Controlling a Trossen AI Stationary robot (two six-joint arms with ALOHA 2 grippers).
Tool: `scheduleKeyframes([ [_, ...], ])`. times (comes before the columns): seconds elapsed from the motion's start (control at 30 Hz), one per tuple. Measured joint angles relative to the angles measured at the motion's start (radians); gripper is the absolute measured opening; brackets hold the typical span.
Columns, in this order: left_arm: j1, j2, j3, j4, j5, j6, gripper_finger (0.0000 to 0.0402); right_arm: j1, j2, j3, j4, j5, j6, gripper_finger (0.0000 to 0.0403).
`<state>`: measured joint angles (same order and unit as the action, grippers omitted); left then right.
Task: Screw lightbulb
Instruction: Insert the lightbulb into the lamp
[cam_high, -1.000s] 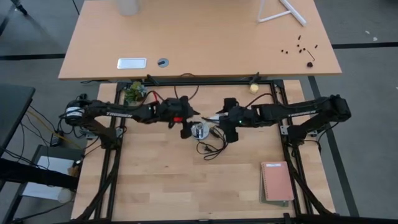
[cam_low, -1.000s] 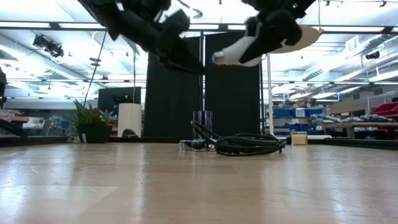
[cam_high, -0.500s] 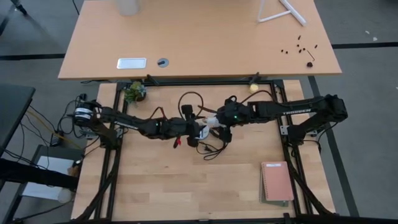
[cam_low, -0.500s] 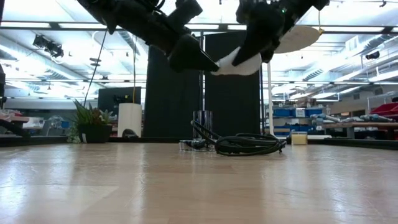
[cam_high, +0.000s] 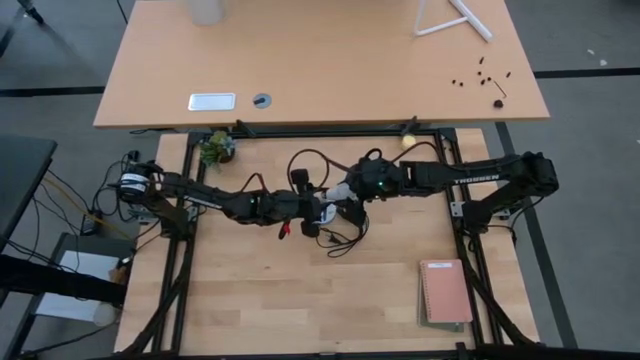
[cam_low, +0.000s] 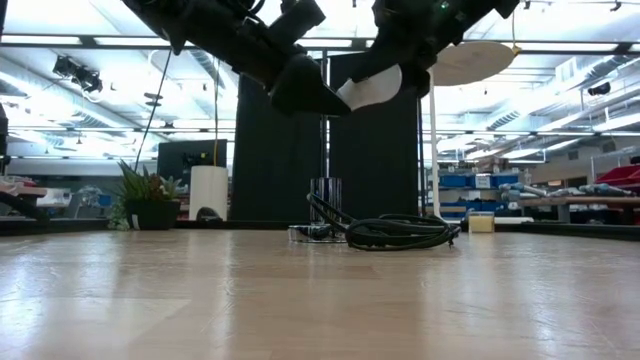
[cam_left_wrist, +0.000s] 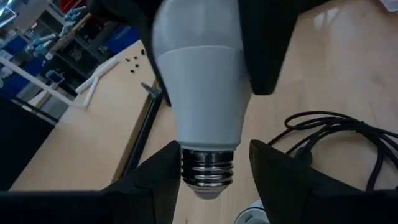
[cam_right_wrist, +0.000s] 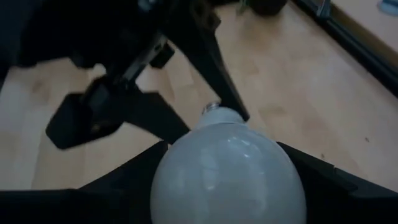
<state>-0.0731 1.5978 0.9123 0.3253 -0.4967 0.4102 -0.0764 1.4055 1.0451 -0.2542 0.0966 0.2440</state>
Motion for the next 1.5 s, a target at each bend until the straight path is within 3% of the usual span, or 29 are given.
scheduleKeyframes([
  [0.13,-0.001,0.0,0.0,-0.005,-0.012,-0.023,0.0193,-0.004,0.0,0.0,0.048,0.009,-0.011,0.0279],
  [0.27,-0.023,-0.022,0.0,-0.044,-0.132,-0.026,0.0193,-0.009,-0.002,0.0,0.029,0.026,-0.054,0.0279],
  [0.53,-0.091,-0.102,-0.061,-0.099,-0.121,-0.192,0.0192,-0.034,0.022,0.183,-0.297,0.023,-0.155,0.0279],
  [0.83,-0.099,-0.1,-0.365,0.254,-0.113,-0.383,0.0192,-0.037,0.191,0.342,-0.449,-0.164,-0.227,0.0279],
  [0.97,-0.072,-0.085,-0.43,0.315,-0.108,-0.477,0.0193,-0.036,0.262,0.392,-0.44,-0.18,-0.289,0.0279],
  [1.03,-0.05,-0.062,-0.447,0.343,-0.104,-0.524,0.0195,-0.037,0.298,0.418,-0.441,-0.191,-0.315,0.0279],
  [1.17,0.001,0.026,-0.464,0.491,0.009,-0.524,0.0207,-0.061,0.364,0.482,-0.461,-0.253,-0.343,0.0279],
  [1.33,0.04,0.153,-0.461,0.7,0.07,-0.47,0.0214,-0.091,0.465,0.606,-0.613,-0.263,-0.401,0.0279],
  [1.5,0.079,0.253,-0.435,0.783,0.13,-0.481,0.0214,-0.114,0.53,0.695,-0.693,-0.28,-0.478,0.0279],
])
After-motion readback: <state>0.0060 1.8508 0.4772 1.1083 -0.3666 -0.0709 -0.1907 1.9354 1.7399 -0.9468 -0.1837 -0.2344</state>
